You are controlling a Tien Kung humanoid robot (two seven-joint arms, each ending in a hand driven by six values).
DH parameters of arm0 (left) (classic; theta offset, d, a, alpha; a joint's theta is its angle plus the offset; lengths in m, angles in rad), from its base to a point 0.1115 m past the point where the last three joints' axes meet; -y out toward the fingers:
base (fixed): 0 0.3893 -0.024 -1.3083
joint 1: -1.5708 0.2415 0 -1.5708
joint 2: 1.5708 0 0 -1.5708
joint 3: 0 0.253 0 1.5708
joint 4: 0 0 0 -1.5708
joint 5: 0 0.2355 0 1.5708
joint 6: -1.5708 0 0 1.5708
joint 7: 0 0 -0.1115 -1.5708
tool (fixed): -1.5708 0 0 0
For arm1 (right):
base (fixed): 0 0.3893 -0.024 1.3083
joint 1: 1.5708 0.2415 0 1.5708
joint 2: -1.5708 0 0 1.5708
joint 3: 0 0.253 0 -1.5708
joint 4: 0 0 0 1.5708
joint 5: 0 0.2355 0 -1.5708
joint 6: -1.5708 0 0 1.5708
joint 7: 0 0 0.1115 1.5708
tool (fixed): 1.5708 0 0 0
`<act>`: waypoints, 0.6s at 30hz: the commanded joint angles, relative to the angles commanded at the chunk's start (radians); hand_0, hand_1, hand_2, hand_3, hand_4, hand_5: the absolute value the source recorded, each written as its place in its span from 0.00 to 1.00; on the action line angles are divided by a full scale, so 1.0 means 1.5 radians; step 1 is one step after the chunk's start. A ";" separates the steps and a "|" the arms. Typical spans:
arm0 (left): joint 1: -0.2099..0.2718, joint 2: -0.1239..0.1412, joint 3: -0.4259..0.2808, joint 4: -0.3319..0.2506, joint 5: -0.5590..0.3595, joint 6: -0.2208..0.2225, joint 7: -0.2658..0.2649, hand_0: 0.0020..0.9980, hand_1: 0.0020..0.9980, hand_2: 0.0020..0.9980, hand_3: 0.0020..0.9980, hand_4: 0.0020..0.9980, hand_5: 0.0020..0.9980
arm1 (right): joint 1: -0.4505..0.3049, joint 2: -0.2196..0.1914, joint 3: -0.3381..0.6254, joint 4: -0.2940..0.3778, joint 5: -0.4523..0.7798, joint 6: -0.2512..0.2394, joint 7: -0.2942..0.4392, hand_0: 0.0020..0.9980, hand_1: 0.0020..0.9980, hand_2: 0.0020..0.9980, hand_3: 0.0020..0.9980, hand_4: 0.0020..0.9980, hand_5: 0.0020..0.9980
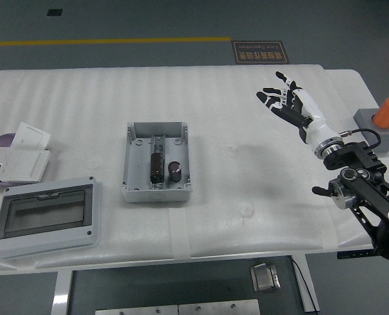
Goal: Pick up the battery,place it into the box
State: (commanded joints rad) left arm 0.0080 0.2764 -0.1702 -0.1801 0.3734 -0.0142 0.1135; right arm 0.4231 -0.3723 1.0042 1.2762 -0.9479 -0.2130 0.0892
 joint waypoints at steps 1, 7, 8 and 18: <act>0.000 0.000 0.000 0.000 0.000 0.000 0.000 0.65 0.65 0.51 0.57 0.58 0.47 | -0.001 -0.001 0.004 0.004 0.004 0.000 0.000 0.80 0.75 0.79 0.99 0.87 0.46; -0.003 0.001 0.000 0.000 0.001 0.001 -0.002 0.65 0.65 0.51 0.56 0.58 0.47 | -0.020 -0.011 0.042 0.025 0.002 -0.002 0.001 0.79 0.73 0.79 0.98 0.87 0.46; -0.003 0.001 0.000 0.000 0.001 0.001 -0.002 0.65 0.65 0.51 0.56 0.58 0.47 | -0.024 -0.013 0.049 0.027 0.002 -0.002 0.000 0.79 0.73 0.79 0.98 0.87 0.46; -0.003 0.001 -0.005 0.000 0.002 0.001 -0.001 0.65 0.65 0.51 0.56 0.57 0.45 | -0.078 -0.033 0.103 0.040 0.003 -0.006 -0.006 0.78 0.73 0.78 0.97 0.87 0.45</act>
State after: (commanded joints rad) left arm 0.0041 0.2775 -0.1780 -0.1801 0.3762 -0.0131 0.1123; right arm 0.3055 -0.4216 1.1588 1.3363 -0.9436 -0.2214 0.0805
